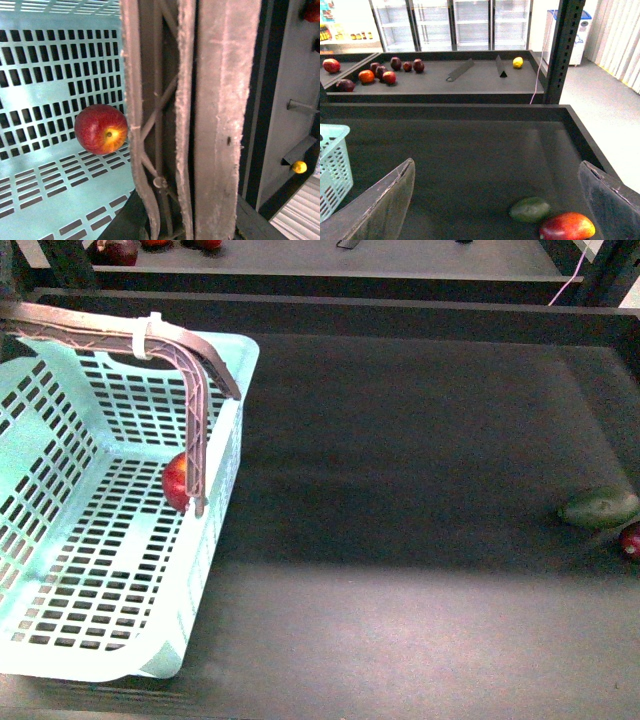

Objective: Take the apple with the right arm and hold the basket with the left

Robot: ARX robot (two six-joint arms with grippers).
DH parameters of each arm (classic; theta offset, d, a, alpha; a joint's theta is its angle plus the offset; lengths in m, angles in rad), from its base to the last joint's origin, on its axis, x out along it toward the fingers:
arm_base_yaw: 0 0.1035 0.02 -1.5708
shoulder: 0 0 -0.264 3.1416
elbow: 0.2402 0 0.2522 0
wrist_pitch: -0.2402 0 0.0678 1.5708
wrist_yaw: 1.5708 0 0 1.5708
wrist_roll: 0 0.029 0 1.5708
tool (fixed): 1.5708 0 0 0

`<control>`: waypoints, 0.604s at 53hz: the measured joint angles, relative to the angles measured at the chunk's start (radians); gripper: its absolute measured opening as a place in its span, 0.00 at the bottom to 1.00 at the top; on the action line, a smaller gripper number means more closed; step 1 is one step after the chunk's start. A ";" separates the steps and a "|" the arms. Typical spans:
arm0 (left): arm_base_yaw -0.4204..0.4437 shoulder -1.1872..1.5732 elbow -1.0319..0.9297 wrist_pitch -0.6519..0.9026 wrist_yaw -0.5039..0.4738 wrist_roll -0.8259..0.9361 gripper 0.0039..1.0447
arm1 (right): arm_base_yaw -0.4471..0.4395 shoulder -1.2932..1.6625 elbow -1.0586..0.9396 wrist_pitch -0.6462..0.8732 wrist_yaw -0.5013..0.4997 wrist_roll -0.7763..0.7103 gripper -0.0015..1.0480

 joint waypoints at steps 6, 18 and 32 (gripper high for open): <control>0.002 0.000 -0.008 0.014 -0.003 -0.021 0.17 | 0.000 0.000 0.000 0.000 0.000 0.000 0.92; 0.002 0.000 -0.018 0.023 0.001 -0.037 0.18 | 0.000 0.000 0.000 0.000 0.000 0.000 0.92; -0.006 -0.065 -0.053 -0.021 0.010 -0.058 0.59 | 0.000 0.000 0.000 0.000 0.000 0.000 0.92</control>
